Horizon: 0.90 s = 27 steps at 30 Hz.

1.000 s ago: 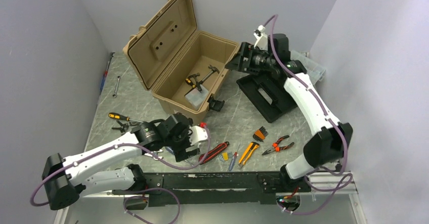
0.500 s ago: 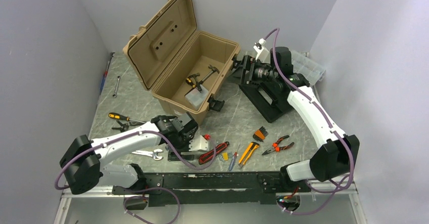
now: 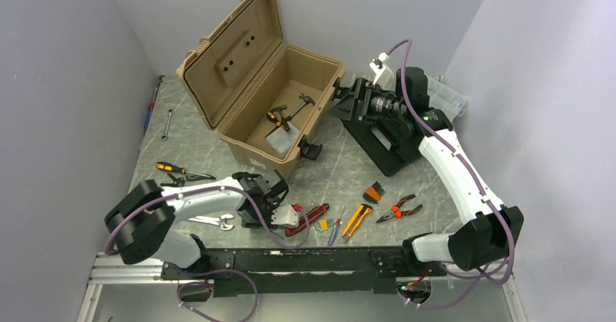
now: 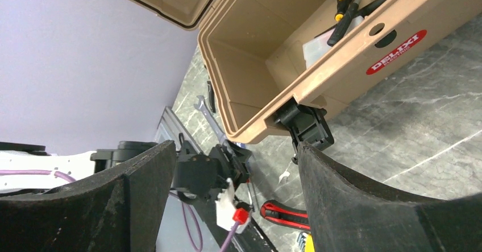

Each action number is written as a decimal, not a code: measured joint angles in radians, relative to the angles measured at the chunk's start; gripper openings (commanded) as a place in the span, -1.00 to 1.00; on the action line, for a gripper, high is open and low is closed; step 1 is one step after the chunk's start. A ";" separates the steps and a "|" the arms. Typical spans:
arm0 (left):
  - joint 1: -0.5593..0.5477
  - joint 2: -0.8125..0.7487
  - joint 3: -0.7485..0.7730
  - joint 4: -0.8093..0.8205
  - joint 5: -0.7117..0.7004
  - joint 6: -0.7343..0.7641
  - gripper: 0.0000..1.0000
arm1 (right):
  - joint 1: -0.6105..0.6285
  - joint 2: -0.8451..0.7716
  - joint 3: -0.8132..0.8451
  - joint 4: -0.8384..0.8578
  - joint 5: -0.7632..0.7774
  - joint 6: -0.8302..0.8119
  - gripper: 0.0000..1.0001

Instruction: Pack the tool kit

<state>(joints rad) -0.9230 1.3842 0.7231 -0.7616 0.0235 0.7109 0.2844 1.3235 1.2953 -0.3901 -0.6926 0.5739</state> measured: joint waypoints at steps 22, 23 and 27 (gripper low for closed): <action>-0.035 -0.287 0.110 -0.047 0.201 -0.022 -1.00 | -0.037 -0.030 -0.097 0.045 -0.024 0.039 0.55; -0.036 -0.322 0.110 -0.044 0.219 -0.029 -1.00 | -0.037 -0.030 -0.099 0.047 -0.023 0.040 0.55; -0.036 -0.425 0.111 0.008 0.228 -0.119 -1.00 | -0.039 -0.041 -0.107 0.048 -0.013 0.050 0.55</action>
<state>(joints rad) -0.9592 0.9588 0.8337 -0.7536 0.2516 0.5922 0.2451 1.2823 1.1885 -0.3420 -0.7059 0.6235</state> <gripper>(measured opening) 0.108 0.777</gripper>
